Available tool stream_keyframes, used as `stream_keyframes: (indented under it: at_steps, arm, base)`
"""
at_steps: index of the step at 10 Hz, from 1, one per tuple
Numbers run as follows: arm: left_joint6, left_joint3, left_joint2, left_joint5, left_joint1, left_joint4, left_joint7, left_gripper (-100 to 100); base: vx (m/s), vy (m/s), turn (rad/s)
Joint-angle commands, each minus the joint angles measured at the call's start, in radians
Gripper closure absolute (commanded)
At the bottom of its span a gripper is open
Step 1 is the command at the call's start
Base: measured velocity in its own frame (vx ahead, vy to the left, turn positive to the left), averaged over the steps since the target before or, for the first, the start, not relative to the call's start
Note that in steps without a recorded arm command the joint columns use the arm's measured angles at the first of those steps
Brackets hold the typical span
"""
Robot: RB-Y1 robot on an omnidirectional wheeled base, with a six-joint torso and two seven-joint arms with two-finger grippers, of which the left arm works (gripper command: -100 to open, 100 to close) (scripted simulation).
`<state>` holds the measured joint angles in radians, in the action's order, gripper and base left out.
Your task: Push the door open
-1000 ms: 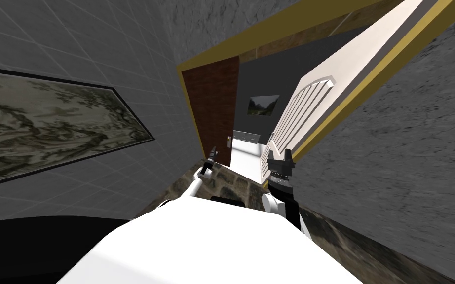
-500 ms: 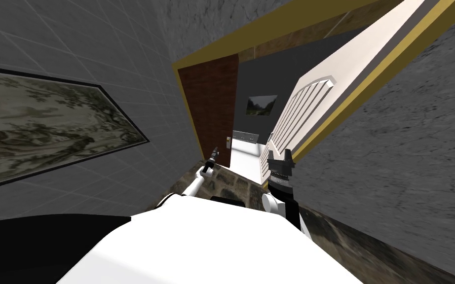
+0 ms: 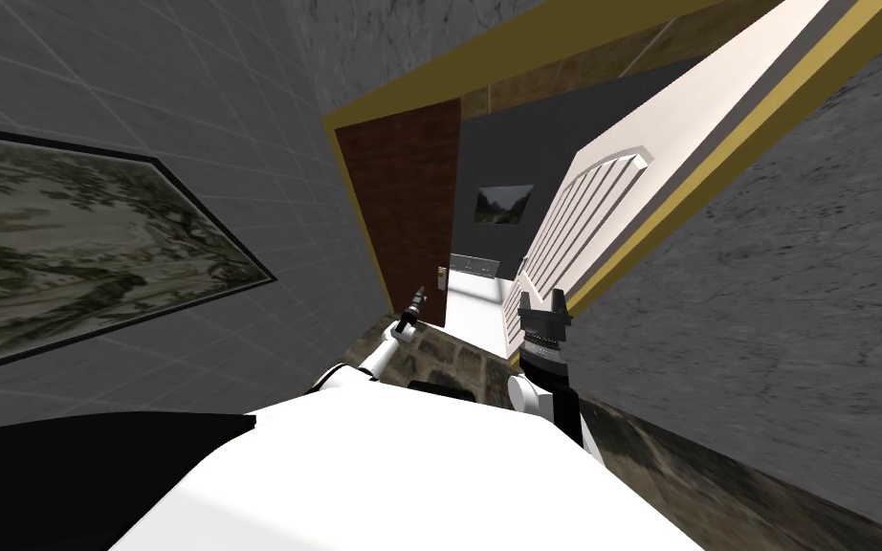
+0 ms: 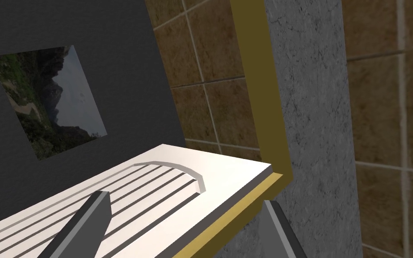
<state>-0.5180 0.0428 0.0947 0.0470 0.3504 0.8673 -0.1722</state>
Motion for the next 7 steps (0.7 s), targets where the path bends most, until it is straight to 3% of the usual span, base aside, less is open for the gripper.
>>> stream_keyframes:
  at_steps: [1, 3, 4, 6, 7]
  arm:
    - [0.000, 0.003, 0.001, 0.000, 0.031, -0.050, -0.005, -100]
    - [0.000, 0.006, 0.001, 0.000, 0.067, -0.114, -0.009, -100]
    - [0.000, 0.006, 0.001, 0.000, 0.067, -0.114, -0.009, -100]
    - [0.000, 0.009, 0.000, 0.000, 0.098, -0.164, -0.012, -100]
    - [0.000, 0.012, -0.001, 0.000, 0.126, -0.211, -0.016, -100]
  base:
    - [0.082, 0.069, -0.069]
    - [0.087, 0.061, -0.067]
    - [0.040, 0.033, -0.012]
    - [0.032, 0.034, -0.044]
    - [0.058, 0.062, -0.093]
